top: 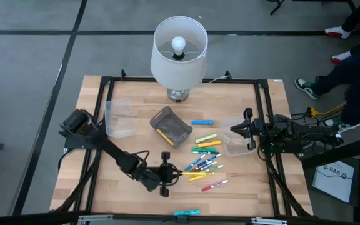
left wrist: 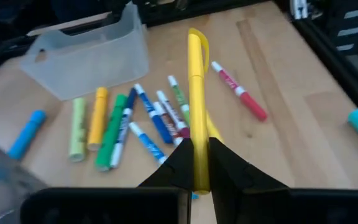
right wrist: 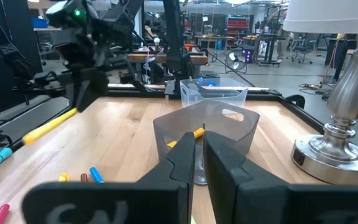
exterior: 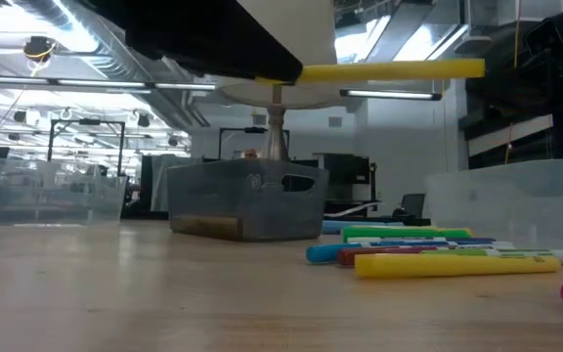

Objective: Pick & Place Markers
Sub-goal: Put the bottom yellow pen into the left transparent bin

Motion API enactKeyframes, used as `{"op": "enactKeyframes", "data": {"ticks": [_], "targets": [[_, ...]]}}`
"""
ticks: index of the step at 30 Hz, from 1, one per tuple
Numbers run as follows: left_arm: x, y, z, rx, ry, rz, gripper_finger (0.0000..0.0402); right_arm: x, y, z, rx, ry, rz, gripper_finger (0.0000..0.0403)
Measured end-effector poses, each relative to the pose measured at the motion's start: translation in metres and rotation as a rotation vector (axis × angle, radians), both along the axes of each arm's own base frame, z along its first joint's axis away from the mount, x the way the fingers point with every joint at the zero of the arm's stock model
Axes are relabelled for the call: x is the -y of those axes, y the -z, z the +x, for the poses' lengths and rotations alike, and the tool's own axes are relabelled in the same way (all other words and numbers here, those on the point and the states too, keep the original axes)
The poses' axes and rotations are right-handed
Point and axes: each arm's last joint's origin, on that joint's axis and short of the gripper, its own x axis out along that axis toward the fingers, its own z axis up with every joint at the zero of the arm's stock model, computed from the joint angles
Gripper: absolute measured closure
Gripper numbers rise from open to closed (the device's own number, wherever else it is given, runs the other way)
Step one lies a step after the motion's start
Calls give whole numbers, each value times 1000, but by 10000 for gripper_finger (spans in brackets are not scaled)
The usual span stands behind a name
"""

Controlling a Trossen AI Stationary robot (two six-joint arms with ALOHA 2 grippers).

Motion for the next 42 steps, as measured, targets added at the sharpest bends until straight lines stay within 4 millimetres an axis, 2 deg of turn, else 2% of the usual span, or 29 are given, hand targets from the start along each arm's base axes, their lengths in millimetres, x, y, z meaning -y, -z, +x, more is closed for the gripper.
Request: {"op": "enactKeyframes", "data": {"ticks": [9,16,24,30,36,42], "targets": [[-17,-25,-19,-74,-75,126,379,0,0,0,0,0,0,368],[-32,-36,-39,-63,-113,127,379,0,0,0,-1,0,0,368],[-71,-33,-82,-7,-242,51,379,0,0,0,0,0,0,368],[-91,-27,-114,51,-330,-9,379,0,0,0,0,0,0,368],[-105,-20,-135,116,-440,-44,379,0,0,0,0,0,0,368],[-115,-14,-147,176,-556,-54,379,0,0,0,-1,0,0,368]]}}
